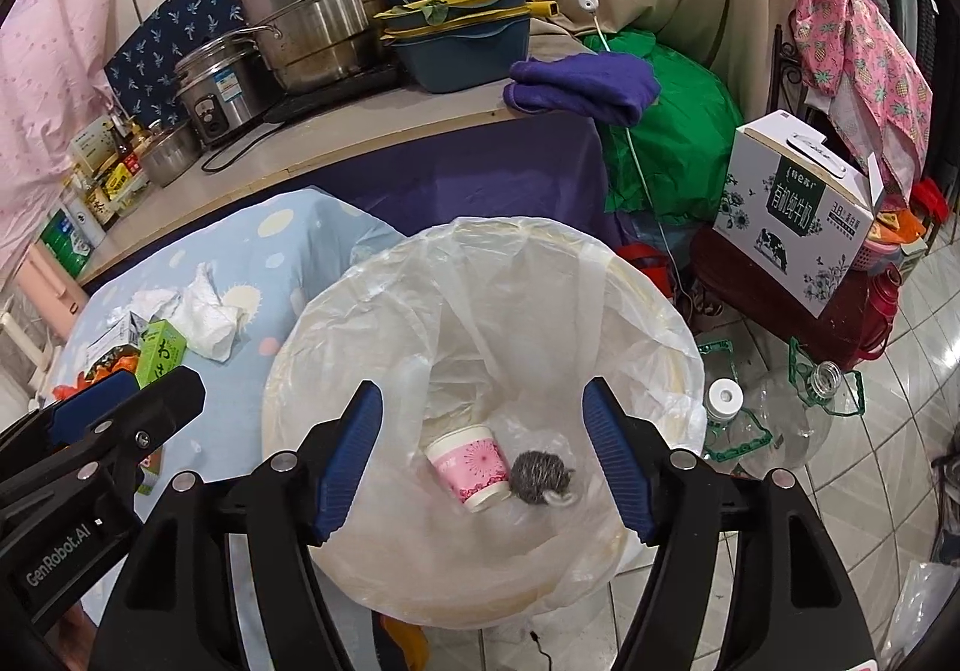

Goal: Collect trash
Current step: 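Carry scrubber and cup to the bin and open both tools to drop them, then grasp the orange foam net with the left tool while the right grasps the green box, then carry foam net and green box to the bin and release both, then grasp the second foam net with the left tool while the right tool grasps the orange bag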

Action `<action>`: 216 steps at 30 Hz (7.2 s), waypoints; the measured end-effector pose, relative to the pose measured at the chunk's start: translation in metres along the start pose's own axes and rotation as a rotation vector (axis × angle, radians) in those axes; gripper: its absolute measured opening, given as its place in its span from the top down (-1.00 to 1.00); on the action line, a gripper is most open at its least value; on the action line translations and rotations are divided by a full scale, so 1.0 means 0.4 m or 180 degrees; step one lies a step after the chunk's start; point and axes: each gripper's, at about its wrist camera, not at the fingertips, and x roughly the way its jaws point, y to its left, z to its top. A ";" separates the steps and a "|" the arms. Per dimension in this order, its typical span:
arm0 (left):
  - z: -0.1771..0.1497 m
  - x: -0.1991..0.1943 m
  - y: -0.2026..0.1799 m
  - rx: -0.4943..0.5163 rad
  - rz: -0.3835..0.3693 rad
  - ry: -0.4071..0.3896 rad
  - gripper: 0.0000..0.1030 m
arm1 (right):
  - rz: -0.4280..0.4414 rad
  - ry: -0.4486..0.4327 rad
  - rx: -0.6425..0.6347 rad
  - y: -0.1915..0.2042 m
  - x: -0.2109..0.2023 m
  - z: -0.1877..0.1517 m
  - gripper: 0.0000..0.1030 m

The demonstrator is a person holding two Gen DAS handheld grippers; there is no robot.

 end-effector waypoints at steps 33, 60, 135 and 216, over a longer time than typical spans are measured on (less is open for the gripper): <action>-0.190 -0.123 0.603 -0.1186 0.1166 0.0155 -0.47 | 0.0749 0.0302 -0.0935 0.557 0.048 -0.115 -0.37; -0.218 -0.062 0.790 -0.1593 0.1221 0.0244 -0.58 | 0.0640 0.0609 -0.1065 0.709 0.233 -0.125 0.13; 0.031 -0.323 0.380 -0.0873 0.0233 -0.0733 0.83 | 0.0731 -0.0130 -0.0344 0.311 -0.085 -0.036 0.47; -0.136 -0.109 0.543 -0.1243 0.0930 0.0026 -0.54 | 0.0756 0.0298 -0.0529 0.438 0.010 -0.130 -0.29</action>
